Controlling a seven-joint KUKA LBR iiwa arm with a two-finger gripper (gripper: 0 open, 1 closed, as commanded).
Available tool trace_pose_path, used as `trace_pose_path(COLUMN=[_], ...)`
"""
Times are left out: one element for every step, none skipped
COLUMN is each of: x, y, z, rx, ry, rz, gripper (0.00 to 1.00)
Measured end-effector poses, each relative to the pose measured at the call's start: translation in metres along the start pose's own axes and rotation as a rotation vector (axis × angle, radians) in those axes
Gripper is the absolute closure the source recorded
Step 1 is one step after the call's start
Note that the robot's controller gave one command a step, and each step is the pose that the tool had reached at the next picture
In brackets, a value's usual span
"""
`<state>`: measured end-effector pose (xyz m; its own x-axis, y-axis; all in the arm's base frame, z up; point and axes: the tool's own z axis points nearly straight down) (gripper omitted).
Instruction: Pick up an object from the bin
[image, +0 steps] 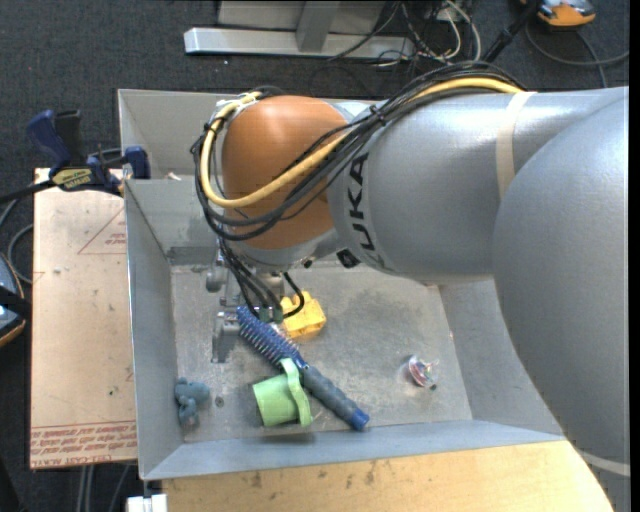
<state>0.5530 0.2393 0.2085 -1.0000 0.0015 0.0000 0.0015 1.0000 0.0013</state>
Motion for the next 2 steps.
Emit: trace_pose_path(x=[0.001,-0.007], y=[-0.088,-0.116], z=[0.04,0.115], rx=[0.005,0.002], ry=[0.003,0.004], rz=[-0.111,-0.017], gripper=[0.0,0.0])
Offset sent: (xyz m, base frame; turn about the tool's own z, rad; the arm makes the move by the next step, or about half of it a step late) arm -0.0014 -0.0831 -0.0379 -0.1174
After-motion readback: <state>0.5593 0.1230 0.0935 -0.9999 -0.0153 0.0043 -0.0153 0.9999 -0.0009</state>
